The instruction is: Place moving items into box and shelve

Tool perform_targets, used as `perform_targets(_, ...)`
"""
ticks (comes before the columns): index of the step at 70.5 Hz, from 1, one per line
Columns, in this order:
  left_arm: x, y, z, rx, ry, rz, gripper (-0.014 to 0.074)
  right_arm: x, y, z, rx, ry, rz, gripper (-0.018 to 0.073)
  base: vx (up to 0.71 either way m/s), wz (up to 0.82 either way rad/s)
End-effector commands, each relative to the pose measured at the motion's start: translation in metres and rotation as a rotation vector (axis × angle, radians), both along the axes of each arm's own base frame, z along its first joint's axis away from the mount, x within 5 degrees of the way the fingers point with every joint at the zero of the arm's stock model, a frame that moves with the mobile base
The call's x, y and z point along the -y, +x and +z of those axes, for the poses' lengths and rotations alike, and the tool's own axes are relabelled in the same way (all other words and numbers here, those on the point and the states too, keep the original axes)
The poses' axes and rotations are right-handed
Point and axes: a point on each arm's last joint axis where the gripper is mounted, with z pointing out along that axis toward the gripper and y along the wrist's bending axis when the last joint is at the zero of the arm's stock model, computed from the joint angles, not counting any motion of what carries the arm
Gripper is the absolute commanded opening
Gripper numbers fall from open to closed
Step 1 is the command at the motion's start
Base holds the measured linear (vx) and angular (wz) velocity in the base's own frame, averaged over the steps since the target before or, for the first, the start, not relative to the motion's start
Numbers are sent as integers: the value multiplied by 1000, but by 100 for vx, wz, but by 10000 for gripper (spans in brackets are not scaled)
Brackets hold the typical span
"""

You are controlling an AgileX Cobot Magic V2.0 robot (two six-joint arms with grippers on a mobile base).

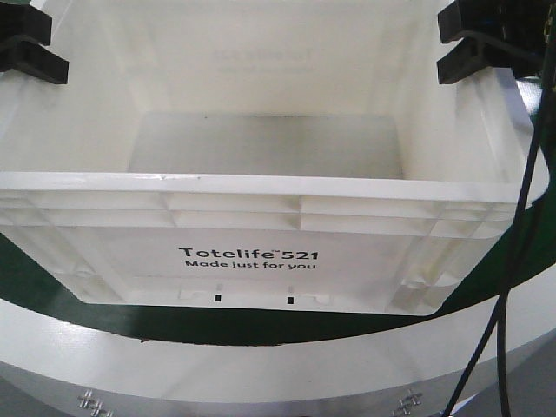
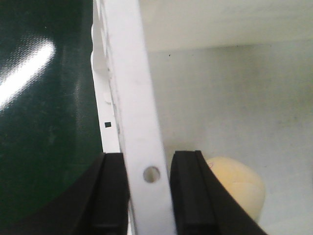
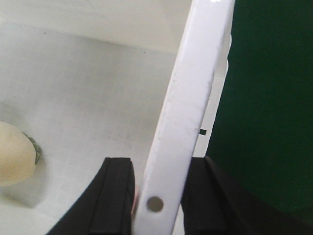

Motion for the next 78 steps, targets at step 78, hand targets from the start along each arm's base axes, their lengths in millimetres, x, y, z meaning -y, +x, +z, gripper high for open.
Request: perform_targets(78,12,-9,37,183,-192,-12,-17,-5,-10,31,182,121,45,-12,-14,16)
